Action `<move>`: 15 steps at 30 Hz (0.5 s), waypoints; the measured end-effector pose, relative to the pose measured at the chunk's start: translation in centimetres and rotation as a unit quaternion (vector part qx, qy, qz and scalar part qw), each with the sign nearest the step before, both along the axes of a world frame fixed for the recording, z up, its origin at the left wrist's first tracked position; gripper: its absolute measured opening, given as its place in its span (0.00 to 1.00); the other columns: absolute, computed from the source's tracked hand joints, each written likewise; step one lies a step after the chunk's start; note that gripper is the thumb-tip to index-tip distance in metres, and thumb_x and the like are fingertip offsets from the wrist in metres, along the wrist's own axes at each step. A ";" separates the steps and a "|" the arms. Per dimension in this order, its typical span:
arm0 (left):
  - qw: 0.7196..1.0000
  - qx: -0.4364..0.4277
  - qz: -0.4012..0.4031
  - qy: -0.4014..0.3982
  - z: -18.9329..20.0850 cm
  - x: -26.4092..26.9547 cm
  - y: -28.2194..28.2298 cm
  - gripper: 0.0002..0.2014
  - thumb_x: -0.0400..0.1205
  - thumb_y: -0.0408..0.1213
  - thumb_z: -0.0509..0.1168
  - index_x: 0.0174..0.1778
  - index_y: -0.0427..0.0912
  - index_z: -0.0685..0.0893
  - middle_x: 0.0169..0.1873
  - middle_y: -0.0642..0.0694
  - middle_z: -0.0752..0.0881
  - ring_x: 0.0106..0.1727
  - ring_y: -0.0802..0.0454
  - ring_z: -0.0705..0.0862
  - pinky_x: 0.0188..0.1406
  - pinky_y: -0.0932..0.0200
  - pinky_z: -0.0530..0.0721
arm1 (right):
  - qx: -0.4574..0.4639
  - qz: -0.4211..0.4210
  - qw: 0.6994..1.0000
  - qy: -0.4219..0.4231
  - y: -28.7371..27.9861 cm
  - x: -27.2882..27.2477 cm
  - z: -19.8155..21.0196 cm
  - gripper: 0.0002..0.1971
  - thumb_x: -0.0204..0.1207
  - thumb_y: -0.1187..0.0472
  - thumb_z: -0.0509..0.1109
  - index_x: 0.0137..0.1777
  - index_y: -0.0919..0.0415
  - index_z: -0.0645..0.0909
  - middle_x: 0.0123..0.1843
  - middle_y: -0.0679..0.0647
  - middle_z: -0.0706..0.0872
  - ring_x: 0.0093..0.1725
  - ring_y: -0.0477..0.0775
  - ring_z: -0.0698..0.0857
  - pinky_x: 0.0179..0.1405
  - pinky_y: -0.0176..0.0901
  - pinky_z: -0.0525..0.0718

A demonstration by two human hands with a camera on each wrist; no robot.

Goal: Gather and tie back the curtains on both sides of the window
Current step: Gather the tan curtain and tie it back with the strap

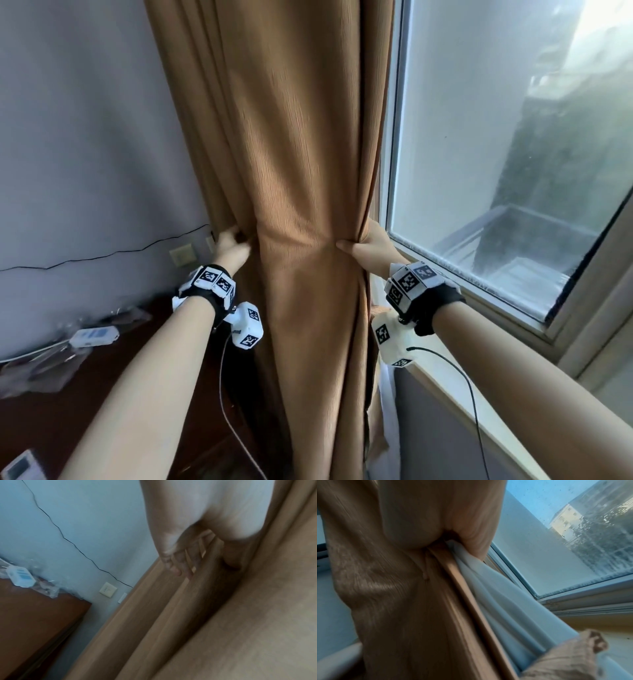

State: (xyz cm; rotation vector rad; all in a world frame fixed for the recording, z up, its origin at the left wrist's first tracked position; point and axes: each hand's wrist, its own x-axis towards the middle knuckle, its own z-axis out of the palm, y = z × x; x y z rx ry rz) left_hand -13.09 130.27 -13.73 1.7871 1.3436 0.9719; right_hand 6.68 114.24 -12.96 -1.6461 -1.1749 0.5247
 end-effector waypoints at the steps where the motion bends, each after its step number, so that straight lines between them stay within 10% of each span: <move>1: 1.000 0.013 -0.005 -0.004 -0.3 0.0 0.0 0.15 0.82 0.27 0.64 0.64 0.33 0.82 0.56 0.39 0.86 0.61 0.44 0.83 0.53 0.63 0.73 | 0.001 -0.005 1.000 0.000 0.0 -0.3 0.0 0.28 0.66 0.57 0.71 0.68 0.52 0.77 0.61 0.52 0.85 0.63 0.56 0.82 0.67 0.57 0.80; 15: 0.990 0.101 0.042 0.089 -1.0 -4.0 -2.5 0.11 0.82 0.30 0.59 0.55 0.27 0.79 0.54 0.28 0.83 0.57 0.30 0.81 0.51 0.50 0.77 | 0.003 -0.045 0.999 -0.021 0.9 -3.3 0.3 0.21 0.73 0.65 0.71 0.67 0.58 0.78 0.59 0.55 0.85 0.61 0.57 0.83 0.65 0.52 0.80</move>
